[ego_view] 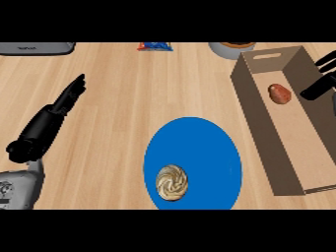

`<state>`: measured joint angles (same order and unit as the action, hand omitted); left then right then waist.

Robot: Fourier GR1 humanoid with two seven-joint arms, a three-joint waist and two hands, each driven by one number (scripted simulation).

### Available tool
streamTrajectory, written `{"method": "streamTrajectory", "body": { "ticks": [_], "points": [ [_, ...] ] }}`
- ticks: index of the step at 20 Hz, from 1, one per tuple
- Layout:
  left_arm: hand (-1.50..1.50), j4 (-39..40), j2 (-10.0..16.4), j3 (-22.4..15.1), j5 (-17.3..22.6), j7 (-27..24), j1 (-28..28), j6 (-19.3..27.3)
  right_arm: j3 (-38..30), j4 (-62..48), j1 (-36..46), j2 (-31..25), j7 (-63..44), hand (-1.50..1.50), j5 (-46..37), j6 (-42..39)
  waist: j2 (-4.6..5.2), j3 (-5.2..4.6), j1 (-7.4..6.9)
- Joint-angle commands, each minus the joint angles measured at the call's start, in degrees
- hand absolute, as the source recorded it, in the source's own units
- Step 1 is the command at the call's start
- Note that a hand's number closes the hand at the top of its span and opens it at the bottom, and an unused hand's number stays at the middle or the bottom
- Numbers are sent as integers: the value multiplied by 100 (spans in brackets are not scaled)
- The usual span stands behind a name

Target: Pick the sweet potato from the plate and place it in the cardboard box

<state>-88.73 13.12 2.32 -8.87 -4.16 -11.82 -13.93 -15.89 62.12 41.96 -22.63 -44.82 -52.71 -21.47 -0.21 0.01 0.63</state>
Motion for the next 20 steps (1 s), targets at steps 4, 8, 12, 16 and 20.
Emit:
{"method": "streamTrajectory", "body": {
  "ticks": [4, 8, 12, 16, 20],
  "points": [
    [0, -145, 130, 173, 182, 101, 12, -190, -119, 1033, -580, 194, 882, -150, 575, 333, 4, 1, -48],
    [0, -11, -30, -19, -23, -39, 88, -38, -1042, 1490, -117, 496, 1403, -150, 1143, 1905, 6, 22, -9],
    [0, -24, -84, 32, 2, -6, 27, 41, -1916, 1941, -135, 992, 1489, -150, 1808, 2984, -5, 21, 48],
    [0, 47, -104, -80, -139, -198, 49, 48, -2530, 1753, -335, 973, 1951, -150, 2249, 3594, 39, 9, -58],
    [0, 4, -66, 30, -46, -50, 44, -20, -2760, 2007, -937, 841, 2460, -150, 2768, 3612, 23, 2, -48]
  ]
}}
